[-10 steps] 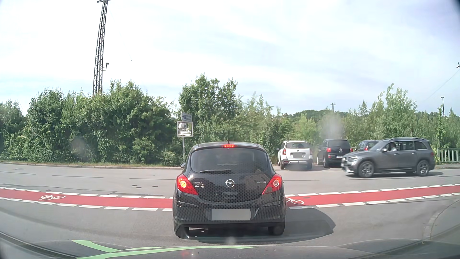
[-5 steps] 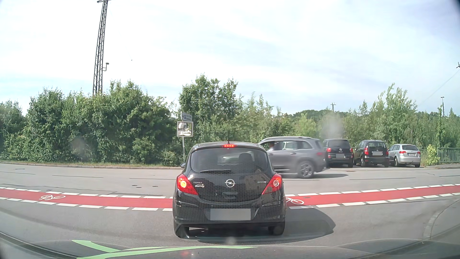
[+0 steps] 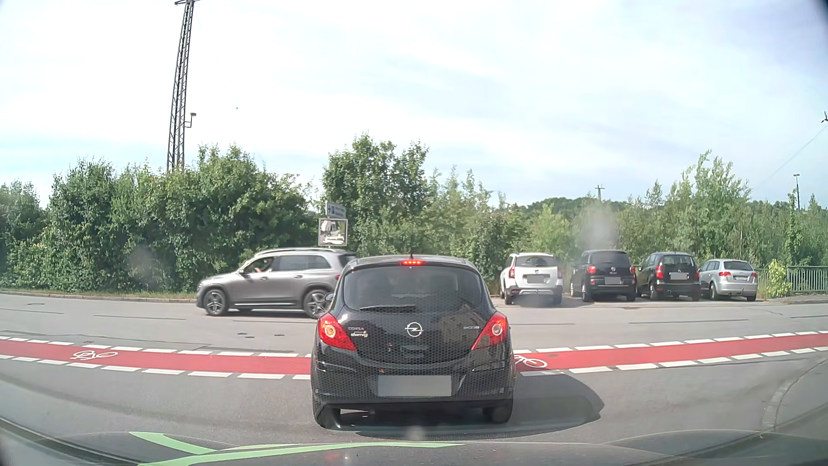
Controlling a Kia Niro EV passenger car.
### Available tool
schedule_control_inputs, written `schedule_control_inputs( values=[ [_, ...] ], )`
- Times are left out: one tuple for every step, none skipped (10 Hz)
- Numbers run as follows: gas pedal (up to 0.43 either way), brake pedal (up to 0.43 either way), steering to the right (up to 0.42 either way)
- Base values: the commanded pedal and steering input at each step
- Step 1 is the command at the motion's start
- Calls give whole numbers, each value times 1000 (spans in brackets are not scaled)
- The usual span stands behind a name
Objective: Follow the waypoints while adhering to traffic rules and regulations
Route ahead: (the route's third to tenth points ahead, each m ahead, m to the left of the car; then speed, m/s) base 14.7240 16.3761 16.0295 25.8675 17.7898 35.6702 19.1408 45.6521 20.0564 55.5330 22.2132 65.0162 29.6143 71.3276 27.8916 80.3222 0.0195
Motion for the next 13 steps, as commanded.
schedule_control_inputs(
  values=[
    [0, 274, 18],
    [0, 274, 18],
    [0, 274, 18],
    [0, 274, 18],
    [0, 280, 18],
    [0, 274, 18],
    [0, 274, 18],
    [0, 274, 18],
    [0, 274, 18],
    [0, 274, 18],
    [0, 274, 18],
    [0, 280, 18],
    [0, 274, 18]
  ],
)
